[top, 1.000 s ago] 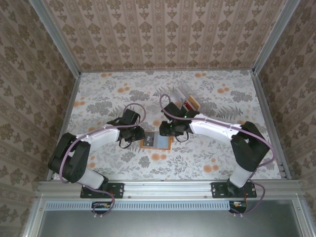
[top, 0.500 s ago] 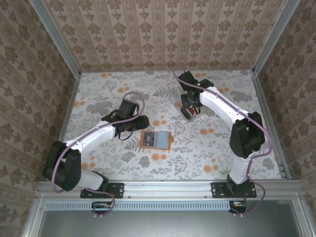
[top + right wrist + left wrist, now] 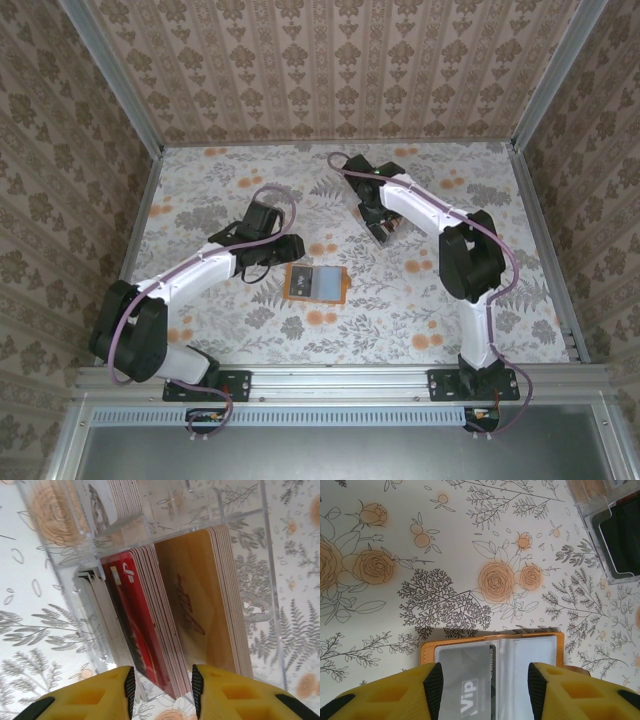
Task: Put the credit cards into the card holder
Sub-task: Pick up the credit card from the storage box.
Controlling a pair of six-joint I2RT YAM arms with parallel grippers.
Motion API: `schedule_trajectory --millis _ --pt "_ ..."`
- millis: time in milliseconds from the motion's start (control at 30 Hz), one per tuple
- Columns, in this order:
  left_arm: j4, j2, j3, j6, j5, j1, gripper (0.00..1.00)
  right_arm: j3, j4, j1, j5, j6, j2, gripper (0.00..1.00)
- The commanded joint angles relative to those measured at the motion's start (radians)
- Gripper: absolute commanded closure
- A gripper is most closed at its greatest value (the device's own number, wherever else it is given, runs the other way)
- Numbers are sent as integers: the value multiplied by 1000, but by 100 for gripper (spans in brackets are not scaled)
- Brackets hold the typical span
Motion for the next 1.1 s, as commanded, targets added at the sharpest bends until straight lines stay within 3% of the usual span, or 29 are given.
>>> schedule_trajectory --millis 0,200,467,633,767,933,1067 --pt "-4 12 33 19 16 -3 49 33 -39 11 101 -49 35 61" --pt "-2 13 27 12 18 -3 48 41 -28 24 148 -75 83 61" --pt "-3 18 22 9 23 0 48 35 4 46 339 -85 119 61" --pt "-3 23 20 10 26 1 48 28 23 48 372 -88 103 61" --pt "-3 25 22 6 28 2 48 21 41 48 370 -98 90 65" --pt "-4 33 22 8 29 3 48 19 34 47 335 -102 90 79" --pt "-5 32 16 6 29 4 48 12 32 48 339 -95 78 81"
